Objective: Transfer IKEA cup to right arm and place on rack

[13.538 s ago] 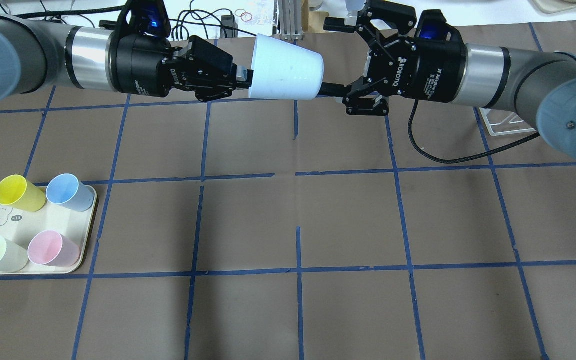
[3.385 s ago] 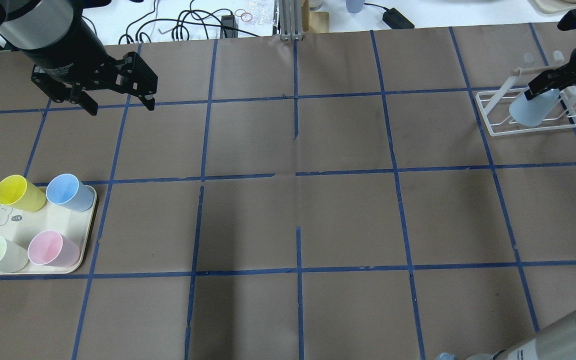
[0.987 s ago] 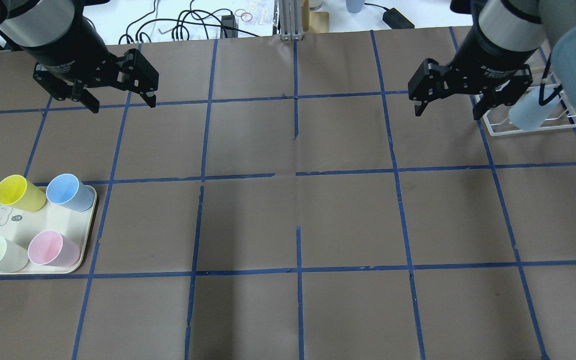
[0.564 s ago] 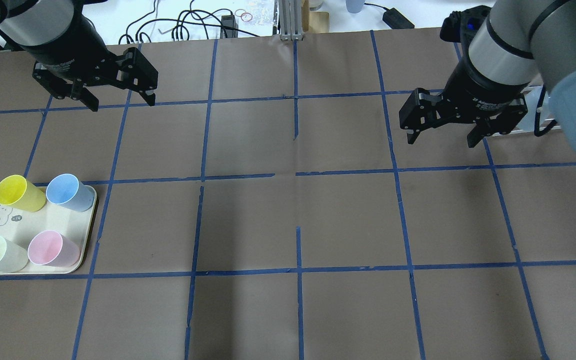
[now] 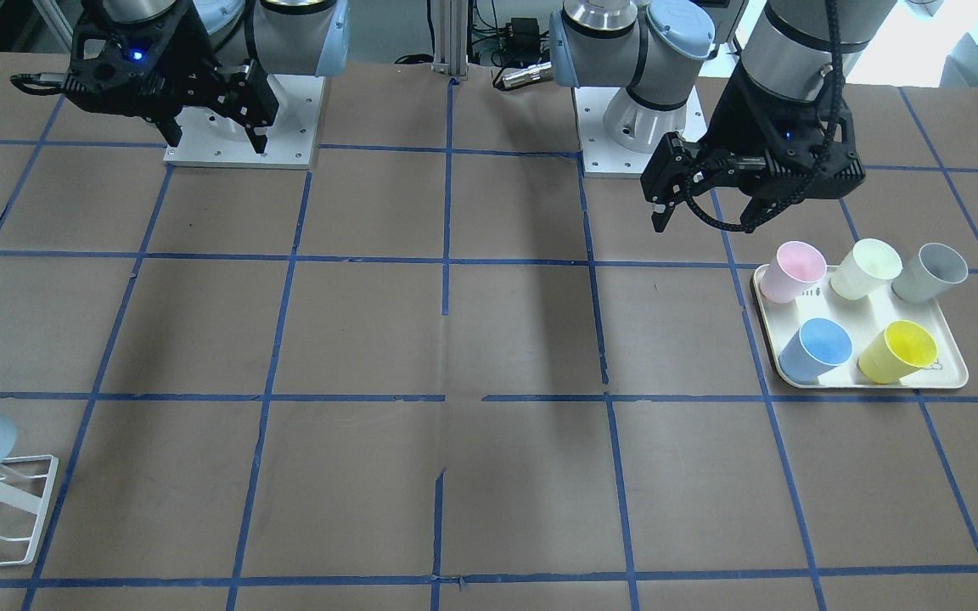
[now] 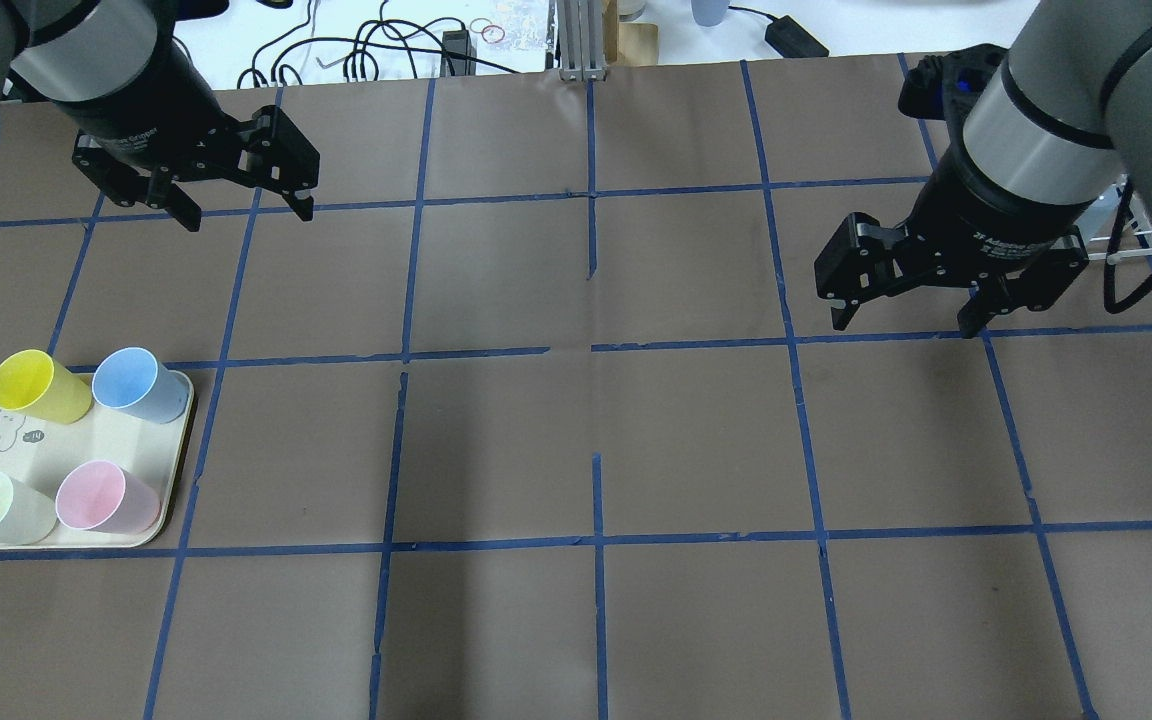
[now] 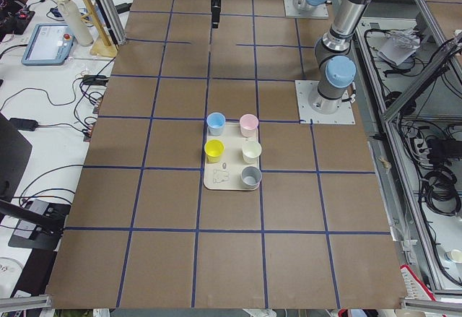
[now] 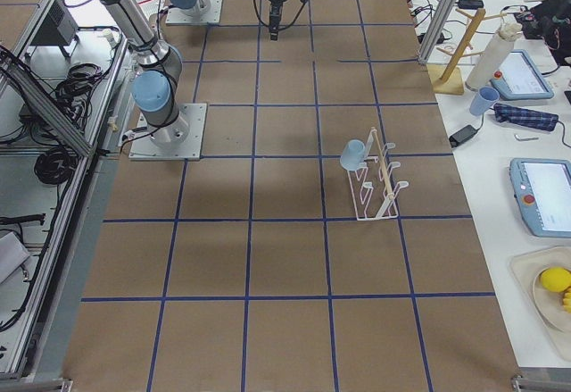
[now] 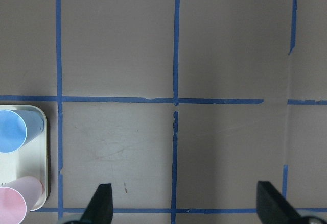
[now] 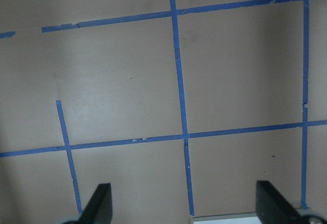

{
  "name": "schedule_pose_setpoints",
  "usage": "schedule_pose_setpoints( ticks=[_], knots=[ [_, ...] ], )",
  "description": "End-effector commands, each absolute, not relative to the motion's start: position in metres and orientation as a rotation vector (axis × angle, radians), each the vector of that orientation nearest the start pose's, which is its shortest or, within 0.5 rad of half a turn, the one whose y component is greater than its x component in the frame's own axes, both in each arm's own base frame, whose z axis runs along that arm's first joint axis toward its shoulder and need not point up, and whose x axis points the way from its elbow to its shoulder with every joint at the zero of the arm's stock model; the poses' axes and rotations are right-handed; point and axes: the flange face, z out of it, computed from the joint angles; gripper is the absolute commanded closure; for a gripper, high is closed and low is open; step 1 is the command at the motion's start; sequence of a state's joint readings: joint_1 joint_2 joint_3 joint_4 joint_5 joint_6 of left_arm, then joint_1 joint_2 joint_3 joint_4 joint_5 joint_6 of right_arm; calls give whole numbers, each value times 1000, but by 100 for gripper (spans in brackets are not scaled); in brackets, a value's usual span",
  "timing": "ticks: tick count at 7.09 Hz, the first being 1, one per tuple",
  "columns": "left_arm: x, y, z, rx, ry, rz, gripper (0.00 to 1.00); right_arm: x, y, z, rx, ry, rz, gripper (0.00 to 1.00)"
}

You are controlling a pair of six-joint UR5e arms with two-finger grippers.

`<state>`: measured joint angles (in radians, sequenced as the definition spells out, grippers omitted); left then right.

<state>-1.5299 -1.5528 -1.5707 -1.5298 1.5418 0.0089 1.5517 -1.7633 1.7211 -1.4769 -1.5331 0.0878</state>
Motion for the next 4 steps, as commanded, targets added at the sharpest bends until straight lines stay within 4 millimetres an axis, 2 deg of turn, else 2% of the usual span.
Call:
schedule_pose_setpoints(
  ticks=[1,4],
  knots=[
    [-118,-491,494,-52,3175,-74,0,126,-408,490,187,3101,85,0],
    [-124,-489,495,-21,3163,-78,0,124,-409,491,194,3104,83,0]
  ],
)
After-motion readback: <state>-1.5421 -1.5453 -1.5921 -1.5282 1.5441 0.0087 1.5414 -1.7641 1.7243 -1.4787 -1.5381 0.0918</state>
